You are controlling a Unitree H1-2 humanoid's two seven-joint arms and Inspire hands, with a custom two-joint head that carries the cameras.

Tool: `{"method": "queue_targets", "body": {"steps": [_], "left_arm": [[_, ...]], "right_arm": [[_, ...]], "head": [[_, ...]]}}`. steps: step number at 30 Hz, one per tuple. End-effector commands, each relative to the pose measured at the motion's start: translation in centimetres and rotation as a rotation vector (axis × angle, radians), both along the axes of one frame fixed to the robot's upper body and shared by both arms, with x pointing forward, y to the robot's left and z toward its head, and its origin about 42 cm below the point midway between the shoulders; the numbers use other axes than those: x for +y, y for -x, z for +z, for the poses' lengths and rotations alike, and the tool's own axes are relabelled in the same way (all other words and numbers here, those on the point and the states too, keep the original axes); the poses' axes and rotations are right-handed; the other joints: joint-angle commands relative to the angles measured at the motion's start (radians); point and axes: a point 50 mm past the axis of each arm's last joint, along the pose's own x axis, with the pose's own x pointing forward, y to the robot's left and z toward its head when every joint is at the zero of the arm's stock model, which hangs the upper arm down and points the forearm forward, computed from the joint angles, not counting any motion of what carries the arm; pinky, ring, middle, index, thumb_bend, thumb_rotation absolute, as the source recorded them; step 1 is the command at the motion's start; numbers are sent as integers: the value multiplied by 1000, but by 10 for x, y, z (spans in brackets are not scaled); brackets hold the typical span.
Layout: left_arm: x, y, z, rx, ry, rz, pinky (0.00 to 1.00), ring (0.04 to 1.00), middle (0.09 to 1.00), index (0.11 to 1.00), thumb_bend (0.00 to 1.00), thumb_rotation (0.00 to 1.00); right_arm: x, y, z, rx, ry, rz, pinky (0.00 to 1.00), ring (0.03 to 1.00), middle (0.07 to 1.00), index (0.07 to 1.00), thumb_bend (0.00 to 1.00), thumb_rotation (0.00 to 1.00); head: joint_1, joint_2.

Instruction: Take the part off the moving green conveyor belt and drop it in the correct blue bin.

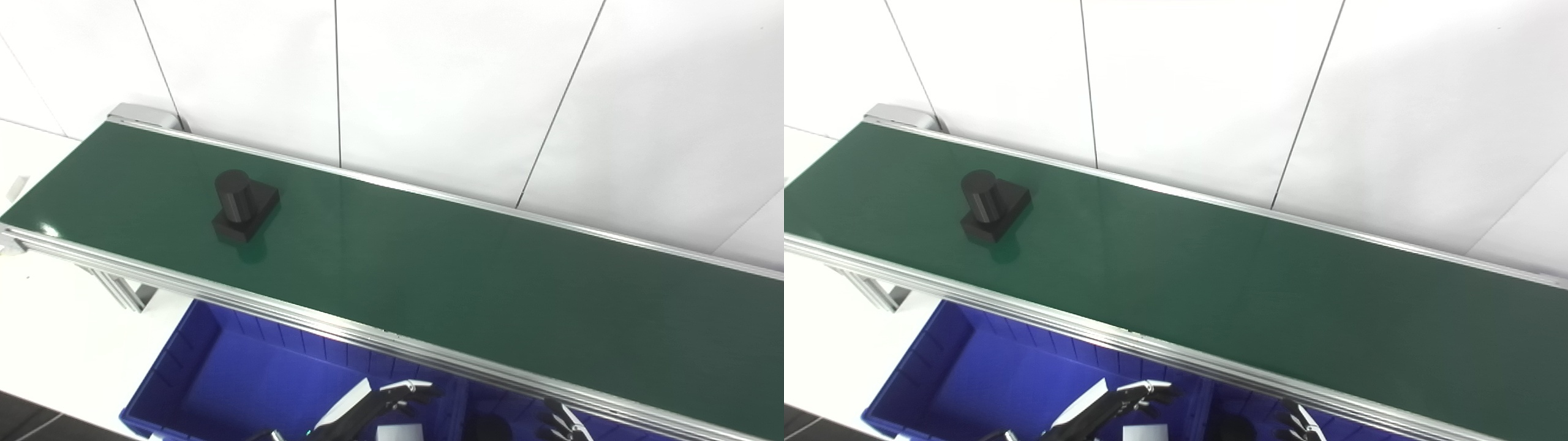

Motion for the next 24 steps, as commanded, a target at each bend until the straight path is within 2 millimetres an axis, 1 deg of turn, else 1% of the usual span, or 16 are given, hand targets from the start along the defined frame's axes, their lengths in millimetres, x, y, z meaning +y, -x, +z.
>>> {"method": "queue_targets", "body": {"steps": [1,2,3,6,8,10,13,14,15,18,19,21,24], "left_arm": [[-2,-6,7,-57,28,0,687,808,876,815,886,100],[-2,-6,6,-58,28,0,680,805,879,816,886,99],[-2,-6,6,-59,28,-1,675,805,882,818,886,103],[-2,-6,5,-71,27,-3,670,801,875,818,885,106],[-3,-7,3,-78,33,-3,697,802,865,813,888,97],[-4,-7,2,-81,35,-6,710,799,857,811,889,88],[-5,-8,1,-84,31,-12,721,797,849,815,889,102],[-6,-8,0,-84,32,-12,729,802,848,815,889,106],[-7,-8,0,-82,34,-13,738,809,850,815,890,108],[-8,-7,-1,-77,42,-14,755,828,859,812,890,110],[-8,-7,-1,-75,44,-14,755,830,861,811,887,104],[-8,-7,-1,-72,40,-15,759,833,864,809,888,99],[-9,-7,-2,-65,42,-17,776,850,871,810,887,99]], "right_arm": [[0,-5,18,-125,-43,-2,662,782,833,887,986,278],[1,-6,21,-135,-47,-1,678,791,837,887,989,278],[1,-6,23,-142,-49,0,740,822,852,893,994,304],[7,-11,43,-222,-90,-25,771,823,842,873,1000,312],[9,-17,55,-270,-133,-15,772,812,832,866,1000,311],[9,-25,65,-318,-160,8,800,815,832,872,1000,292],[10,-39,80,-369,-159,31,806,820,829,876,1000,311],[10,-43,84,-378,-154,34,788,813,827,878,1000,318],[10,-47,88,-386,-147,36,747,795,818,875,1000,336],[12,-57,95,-412,-119,48,700,780,811,867,1000,384],[13,-59,97,-422,-111,51,650,760,804,863,1000,418],[16,-66,101,-432,-112,59,641,753,799,862,1000,427],[20,-78,110,-435,-72,79,663,759,804,869,1000,452]], "head": [[0,1],[0,1],[0,1],[2,-7],[4,-10],[5,-14],[8,-21],[11,-25],[15,-26],[16,-28],[16,-28],[15,-30],[14,-31]]}}
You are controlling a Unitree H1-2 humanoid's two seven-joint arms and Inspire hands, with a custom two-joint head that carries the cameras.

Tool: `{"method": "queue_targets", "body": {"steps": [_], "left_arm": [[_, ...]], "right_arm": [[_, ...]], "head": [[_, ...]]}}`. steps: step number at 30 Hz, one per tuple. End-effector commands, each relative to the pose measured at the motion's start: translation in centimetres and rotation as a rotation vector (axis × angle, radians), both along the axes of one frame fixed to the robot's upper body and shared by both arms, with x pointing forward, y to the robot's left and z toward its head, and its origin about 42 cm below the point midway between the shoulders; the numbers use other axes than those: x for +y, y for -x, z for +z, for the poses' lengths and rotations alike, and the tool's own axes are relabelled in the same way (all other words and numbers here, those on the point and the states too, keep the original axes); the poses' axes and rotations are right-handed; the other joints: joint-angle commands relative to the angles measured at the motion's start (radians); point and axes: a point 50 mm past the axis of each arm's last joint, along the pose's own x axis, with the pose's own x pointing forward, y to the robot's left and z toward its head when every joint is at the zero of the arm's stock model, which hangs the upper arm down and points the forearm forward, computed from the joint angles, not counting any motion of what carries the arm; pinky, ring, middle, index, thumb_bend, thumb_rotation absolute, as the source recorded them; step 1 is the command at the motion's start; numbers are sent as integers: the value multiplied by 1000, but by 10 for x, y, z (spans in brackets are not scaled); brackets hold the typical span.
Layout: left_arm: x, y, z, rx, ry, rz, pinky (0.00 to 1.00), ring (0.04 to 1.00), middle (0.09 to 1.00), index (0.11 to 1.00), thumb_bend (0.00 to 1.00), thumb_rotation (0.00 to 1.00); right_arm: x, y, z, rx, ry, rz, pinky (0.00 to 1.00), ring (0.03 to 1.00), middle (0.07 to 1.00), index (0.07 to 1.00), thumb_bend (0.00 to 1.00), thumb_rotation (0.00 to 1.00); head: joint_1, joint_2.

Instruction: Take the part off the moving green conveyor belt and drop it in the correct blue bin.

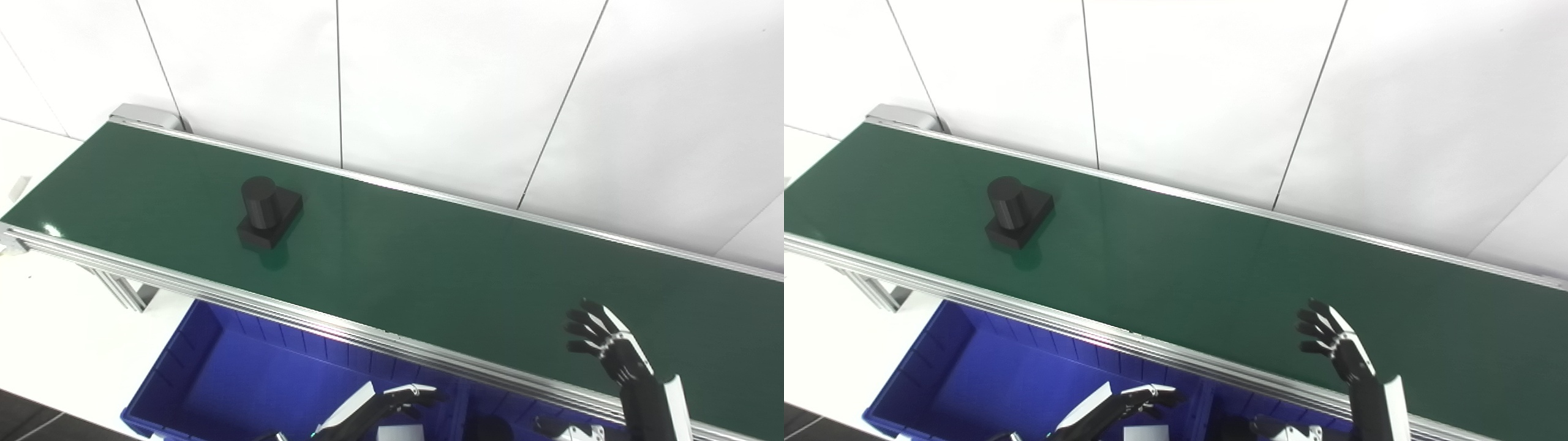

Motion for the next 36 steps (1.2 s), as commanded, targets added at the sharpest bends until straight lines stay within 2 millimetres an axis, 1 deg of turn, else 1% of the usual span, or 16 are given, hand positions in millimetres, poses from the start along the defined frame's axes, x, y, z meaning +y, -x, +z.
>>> {"method": "queue_targets", "body": {"steps": [1,2,3,4,5,8,10,12,13,14,17,22,24,29,34,36], "left_arm": [[-5,-6,8,-50,35,3,781,852,872,809,888,100],[-5,-6,8,-53,35,3,784,854,873,808,888,100],[-5,-6,8,-56,36,2,780,848,868,808,888,96],[-5,-6,8,-57,33,1,779,846,866,808,888,94],[-4,-7,8,-58,31,0,786,850,867,809,888,97],[-4,-8,7,-59,21,-2,795,856,869,808,893,108],[-3,-8,7,-66,18,-5,802,854,868,810,892,118],[-3,-9,7,-73,15,-6,772,832,859,808,892,112],[-3,-9,8,-77,14,-6,742,814,849,807,894,120],[-4,-9,8,-81,14,-4,735,807,843,804,897,120],[-4,-10,7,-77,20,-4,741,806,838,803,898,121],[-6,-9,6,-77,18,-4,745,813,845,800,897,133],[-6,-9,6,-77,24,-3,736,805,837,800,897,130],[-7,-10,7,-76,29,-6,722,804,839,803,894,131],[-8,-10,6,-67,38,-7,716,806,848,808,890,128],[-9,-11,6,-62,42,-5,710,795,849,807,892,122]], "right_arm": [[3,-9,19,-53,30,12,675,766,807,873,1000,471],[5,-14,22,-54,51,13,681,769,808,876,1000,481],[6,-17,24,-54,66,14,717,782,812,878,1000,499],[9,-23,27,-55,78,16,730,787,814,878,1000,505],[10,-26,29,-55,86,18,732,781,812,874,997,487],[18,-37,36,-37,139,26,741,777,815,878,969,496],[24,-44,40,-17,160,37,748,787,823,883,952,483],[30,-51,43,1,181,48,762,805,827,890,935,468],[32,-53,45,8,191,51,733,799,828,887,925,460],[36,-56,47,21,181,55,722,799,833,887,921,446],[45,-62,50,52,147,65,701,797,841,885,914,414],[59,-73,56,71,171,82,716,803,844,891,883,381],[63,-78,57,73,197,90,724,802,845,894,882,413],[73,-90,59,87,234,109,729,806,849,897,894,444],[88,-107,60,107,261,128,756,821,853,901,906,458],[92,-112,60,104,283,132,761,818,852,905,907,490]], "head": [[0,0],[-2,1],[-2,1],[-6,3],[-7,4],[-18,6],[-24,8],[-25,8],[-25,8],[-26,7],[-24,10],[-24,11],[-24,11],[-25,11],[-22,3],[-20,3]]}}
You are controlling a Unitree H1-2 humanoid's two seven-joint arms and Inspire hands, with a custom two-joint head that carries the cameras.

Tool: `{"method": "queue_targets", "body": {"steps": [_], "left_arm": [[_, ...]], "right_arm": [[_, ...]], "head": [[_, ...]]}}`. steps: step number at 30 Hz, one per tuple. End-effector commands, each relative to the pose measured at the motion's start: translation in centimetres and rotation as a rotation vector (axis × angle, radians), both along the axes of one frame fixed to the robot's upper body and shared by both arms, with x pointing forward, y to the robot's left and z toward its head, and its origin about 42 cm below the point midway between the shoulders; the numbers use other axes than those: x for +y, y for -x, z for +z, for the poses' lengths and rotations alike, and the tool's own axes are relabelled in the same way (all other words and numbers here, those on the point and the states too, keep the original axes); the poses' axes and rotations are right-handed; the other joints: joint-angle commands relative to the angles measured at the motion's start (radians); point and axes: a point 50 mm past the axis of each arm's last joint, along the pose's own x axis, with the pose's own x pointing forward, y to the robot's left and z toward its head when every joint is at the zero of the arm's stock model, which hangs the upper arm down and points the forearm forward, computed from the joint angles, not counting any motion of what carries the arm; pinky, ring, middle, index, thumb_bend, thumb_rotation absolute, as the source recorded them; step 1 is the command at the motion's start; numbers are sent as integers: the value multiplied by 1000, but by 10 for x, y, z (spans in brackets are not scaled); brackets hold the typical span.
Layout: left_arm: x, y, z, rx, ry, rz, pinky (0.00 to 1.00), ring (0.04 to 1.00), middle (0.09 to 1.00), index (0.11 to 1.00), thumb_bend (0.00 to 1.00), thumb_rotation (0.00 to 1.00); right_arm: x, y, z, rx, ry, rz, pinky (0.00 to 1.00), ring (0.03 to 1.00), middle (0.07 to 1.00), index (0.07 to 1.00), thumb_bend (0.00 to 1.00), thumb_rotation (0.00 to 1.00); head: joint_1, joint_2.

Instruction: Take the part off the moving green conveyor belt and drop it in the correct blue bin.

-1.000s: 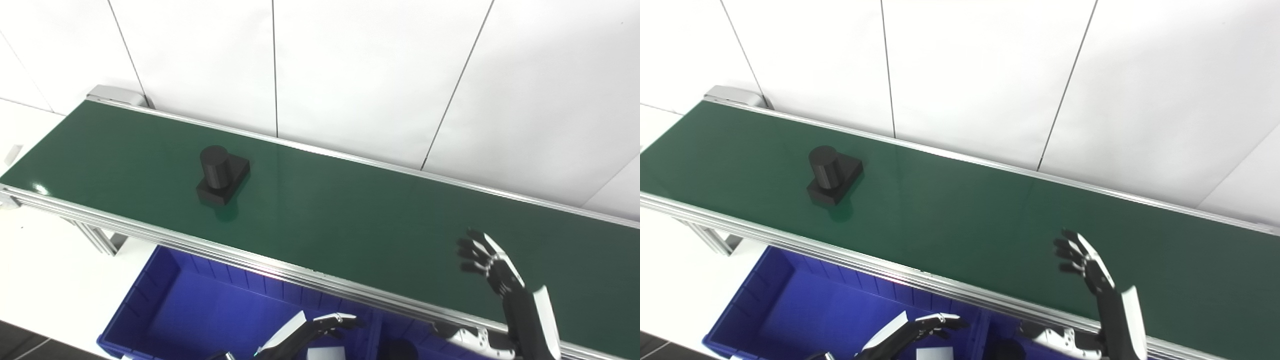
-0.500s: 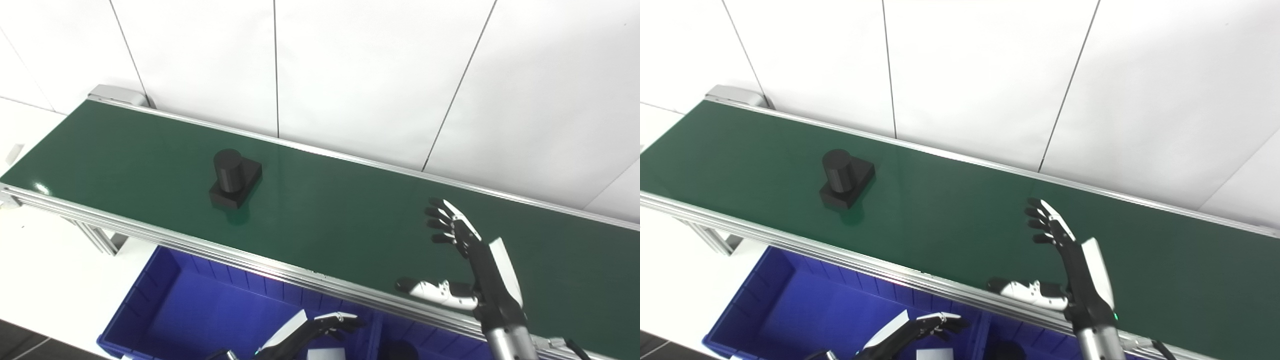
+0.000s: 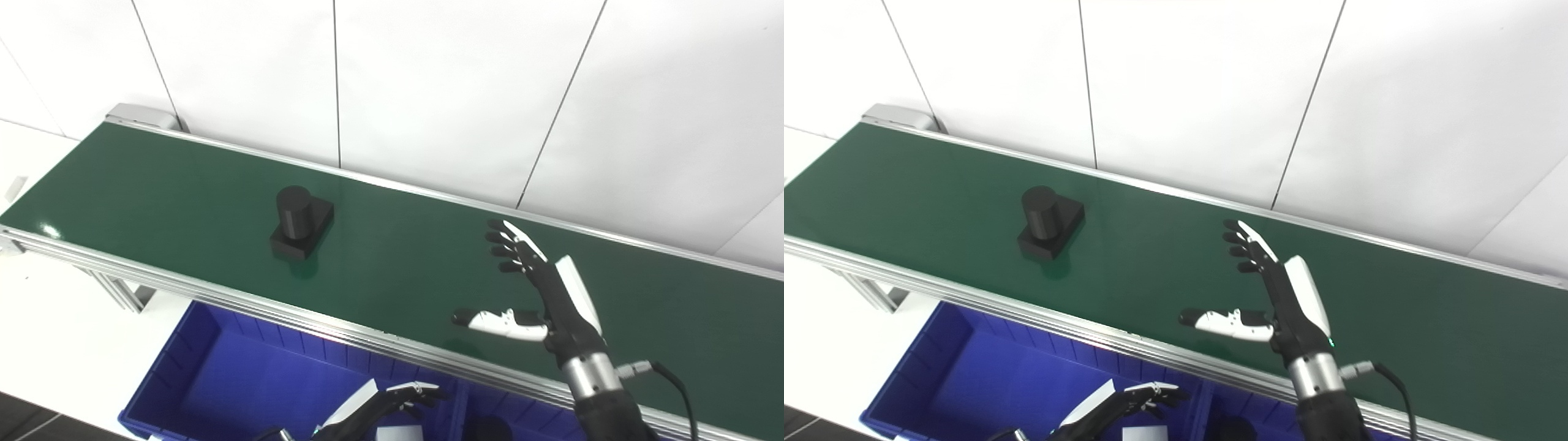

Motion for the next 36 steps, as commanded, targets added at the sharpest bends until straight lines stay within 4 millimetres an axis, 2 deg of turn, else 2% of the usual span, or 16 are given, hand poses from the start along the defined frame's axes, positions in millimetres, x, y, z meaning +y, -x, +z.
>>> {"method": "queue_targets", "body": {"steps": [1,4,9,15,21,30,36], "left_arm": [[-7,-5,9,-54,42,-4,713,798,850,807,892,124],[-10,-6,9,-53,45,-6,706,798,847,809,892,116],[-13,-7,10,-41,46,-8,699,805,858,809,895,110],[-15,-6,10,-60,41,-12,689,793,846,809,897,122],[-16,-6,10,-64,28,-22,685,789,843,817,893,140],[-17,-5,11,-58,20,-25,681,791,851,816,897,146],[-19,-5,11,-60,31,-25,697,790,839,810,909,144]], "right_arm": [[9,-9,15,-51,2,17,759,816,851,906,906,499],[20,-20,18,-51,19,26,746,819,872,912,922,523],[35,-35,23,-46,33,50,738,824,883,916,922,497],[48,-44,27,-29,75,67,717,824,880,924,920,498],[61,-56,30,-15,97,93,720,842,893,933,923,458],[82,-73,33,-25,194,105,740,859,915,937,933,492],[98,-80,37,-28,237,107,684,826,913,933,945,513]], "head": [[3,2],[3,1],[0,3],[4,5],[5,6],[-1,9],[-2,12]]}}
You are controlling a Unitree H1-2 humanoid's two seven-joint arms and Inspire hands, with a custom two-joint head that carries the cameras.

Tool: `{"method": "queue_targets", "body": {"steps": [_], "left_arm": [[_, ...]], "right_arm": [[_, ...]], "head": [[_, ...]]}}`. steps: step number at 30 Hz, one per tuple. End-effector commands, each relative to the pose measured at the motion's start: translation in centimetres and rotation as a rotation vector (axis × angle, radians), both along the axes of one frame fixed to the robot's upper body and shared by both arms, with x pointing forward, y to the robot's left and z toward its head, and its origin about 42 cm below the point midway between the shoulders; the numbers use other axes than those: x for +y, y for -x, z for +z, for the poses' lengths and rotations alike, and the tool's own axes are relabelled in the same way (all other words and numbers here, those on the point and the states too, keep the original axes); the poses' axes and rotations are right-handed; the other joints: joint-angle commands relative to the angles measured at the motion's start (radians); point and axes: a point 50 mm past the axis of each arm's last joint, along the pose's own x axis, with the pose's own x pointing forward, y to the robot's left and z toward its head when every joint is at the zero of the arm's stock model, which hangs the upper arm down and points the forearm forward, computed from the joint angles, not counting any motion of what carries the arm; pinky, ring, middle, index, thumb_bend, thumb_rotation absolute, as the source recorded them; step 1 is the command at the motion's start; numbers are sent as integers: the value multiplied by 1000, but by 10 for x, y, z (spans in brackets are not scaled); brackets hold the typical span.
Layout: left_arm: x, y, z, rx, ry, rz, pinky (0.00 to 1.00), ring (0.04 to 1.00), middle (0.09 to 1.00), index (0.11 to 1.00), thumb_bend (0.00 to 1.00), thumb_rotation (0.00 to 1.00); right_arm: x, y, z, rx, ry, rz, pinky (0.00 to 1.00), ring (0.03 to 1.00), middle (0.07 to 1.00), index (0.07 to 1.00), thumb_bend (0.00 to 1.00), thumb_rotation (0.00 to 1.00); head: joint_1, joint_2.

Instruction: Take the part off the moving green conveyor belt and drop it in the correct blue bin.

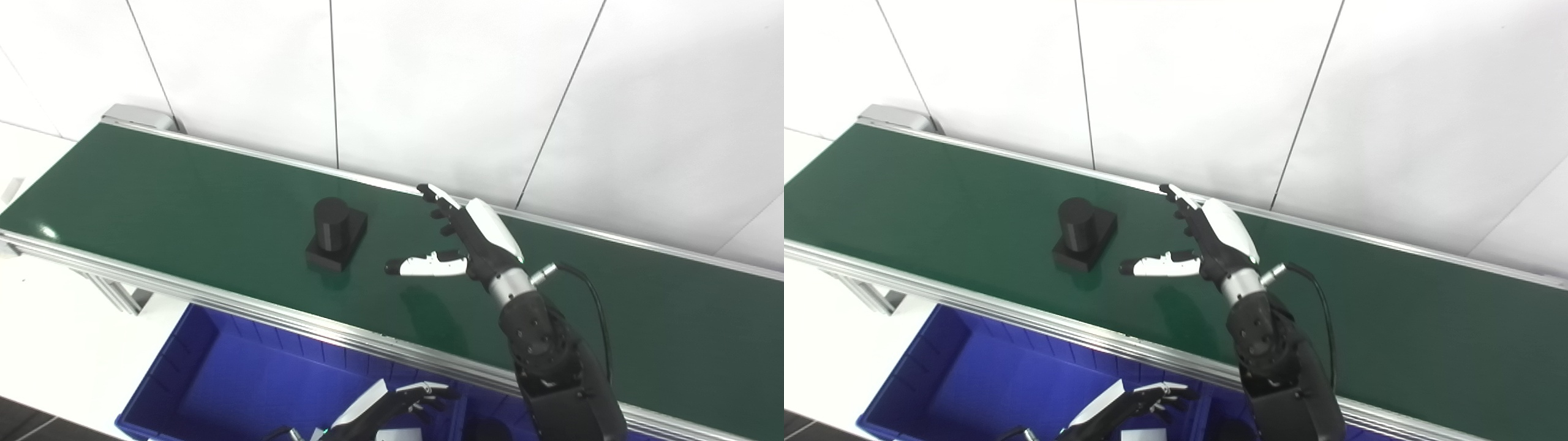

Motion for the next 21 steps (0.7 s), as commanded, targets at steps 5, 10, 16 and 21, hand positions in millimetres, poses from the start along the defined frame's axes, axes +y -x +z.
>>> {"method": "queue_targets", "body": {"steps": [5,10,16,21], "left_arm": [[-7,-4,9,-58,33,-12,717,797,834,803,914,144],[-9,-4,9,-59,40,-16,728,795,828,798,907,117],[-11,-4,10,-58,39,-21,724,792,831,795,909,108],[-11,-3,10,-52,45,-34,694,780,832,827,903,87]], "right_arm": [[24,-13,23,-61,-5,19,677,825,915,931,940,510],[32,-19,21,-57,6,31,693,836,909,929,925,489],[44,-25,14,-40,34,35,748,871,921,933,929,467],[51,-28,9,-30,49,28,770,876,916,927,920,440]], "head": [[1,5],[1,6],[0,8],[2,14]]}}
